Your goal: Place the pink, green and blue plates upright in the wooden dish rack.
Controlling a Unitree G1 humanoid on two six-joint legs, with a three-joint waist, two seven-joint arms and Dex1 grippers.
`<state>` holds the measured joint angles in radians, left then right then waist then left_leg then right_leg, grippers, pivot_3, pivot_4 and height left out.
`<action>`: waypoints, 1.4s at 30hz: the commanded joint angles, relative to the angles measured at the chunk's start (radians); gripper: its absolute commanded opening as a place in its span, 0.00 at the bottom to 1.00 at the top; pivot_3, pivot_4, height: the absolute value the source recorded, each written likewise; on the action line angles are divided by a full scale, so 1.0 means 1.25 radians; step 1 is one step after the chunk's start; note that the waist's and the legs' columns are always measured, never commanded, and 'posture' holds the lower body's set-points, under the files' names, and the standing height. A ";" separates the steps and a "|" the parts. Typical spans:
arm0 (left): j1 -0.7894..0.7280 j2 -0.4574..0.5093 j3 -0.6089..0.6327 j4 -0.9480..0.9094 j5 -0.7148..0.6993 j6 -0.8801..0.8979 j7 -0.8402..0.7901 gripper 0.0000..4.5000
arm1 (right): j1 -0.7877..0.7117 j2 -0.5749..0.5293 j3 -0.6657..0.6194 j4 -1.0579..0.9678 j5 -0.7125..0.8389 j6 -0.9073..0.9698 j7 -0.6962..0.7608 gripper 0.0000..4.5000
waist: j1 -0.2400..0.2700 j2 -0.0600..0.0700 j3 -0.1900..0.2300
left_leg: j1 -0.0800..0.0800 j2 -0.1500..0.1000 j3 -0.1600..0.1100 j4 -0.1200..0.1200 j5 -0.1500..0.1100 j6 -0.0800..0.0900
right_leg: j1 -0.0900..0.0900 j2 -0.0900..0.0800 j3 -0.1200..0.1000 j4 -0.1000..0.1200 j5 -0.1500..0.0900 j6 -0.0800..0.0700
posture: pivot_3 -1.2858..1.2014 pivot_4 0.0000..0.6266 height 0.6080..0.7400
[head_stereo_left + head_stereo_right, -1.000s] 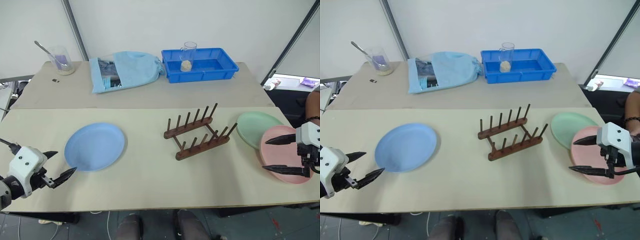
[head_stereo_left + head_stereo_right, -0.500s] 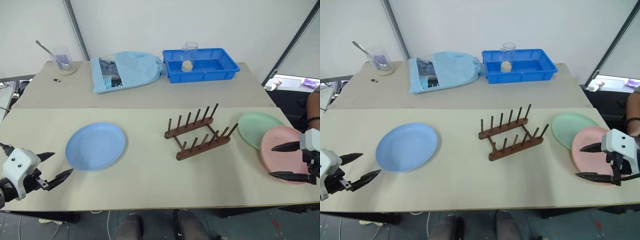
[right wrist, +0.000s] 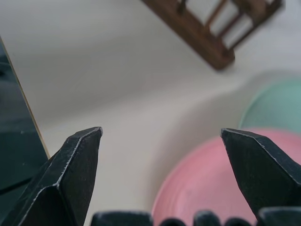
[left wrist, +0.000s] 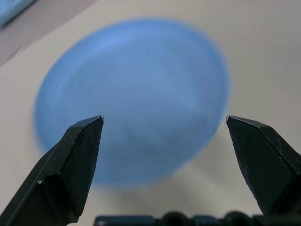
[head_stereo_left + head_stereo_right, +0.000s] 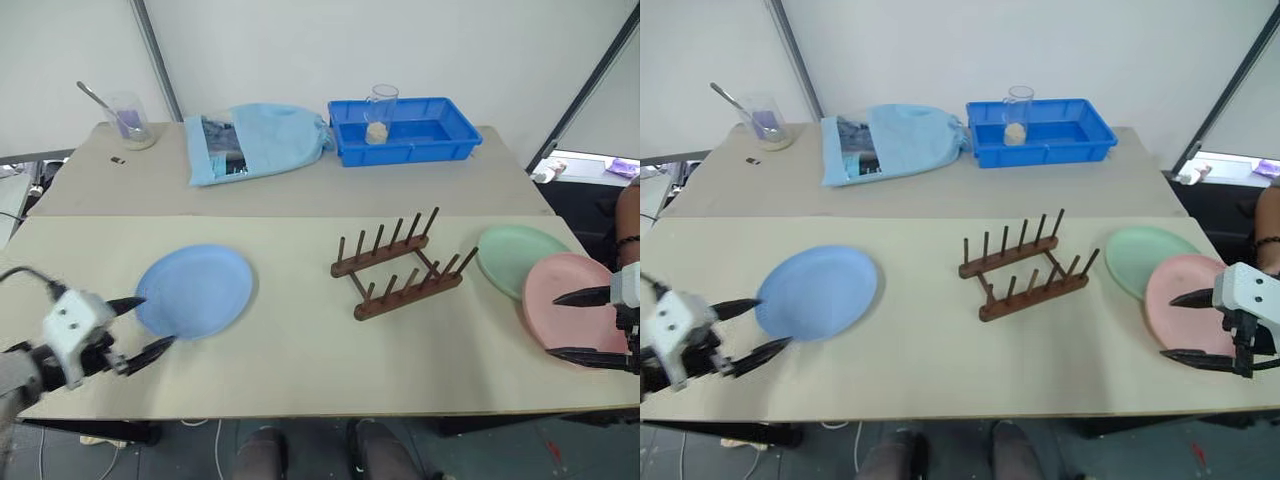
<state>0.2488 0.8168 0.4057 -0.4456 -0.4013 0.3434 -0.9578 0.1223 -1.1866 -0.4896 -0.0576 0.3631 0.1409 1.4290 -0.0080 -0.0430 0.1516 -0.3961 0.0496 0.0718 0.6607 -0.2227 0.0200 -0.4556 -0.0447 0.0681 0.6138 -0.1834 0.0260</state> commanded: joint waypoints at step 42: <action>-0.511 -0.421 -0.610 0.436 0.208 -0.173 0.039 0.20 | 0.266 0.174 -0.267 -0.551 0.168 0.380 -0.183 1.00 | -0.005 -0.002 0.000 | 0.005 -0.005 -0.011 0.006 0.000 0.000 | 0.014 0.002 0.000 -0.002 0.001 0.004 | 0.52 0.24 0.98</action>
<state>-0.3685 0.2835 -0.3600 0.1305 -0.1133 0.1359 -0.8395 0.4515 -0.9715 -0.7805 -0.7278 0.5727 0.6386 1.1972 -0.0138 -0.0449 0.1519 -0.3902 0.0430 0.0584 0.6687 -0.2232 0.0193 -0.4385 -0.0427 0.0683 0.6112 -0.1816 0.0309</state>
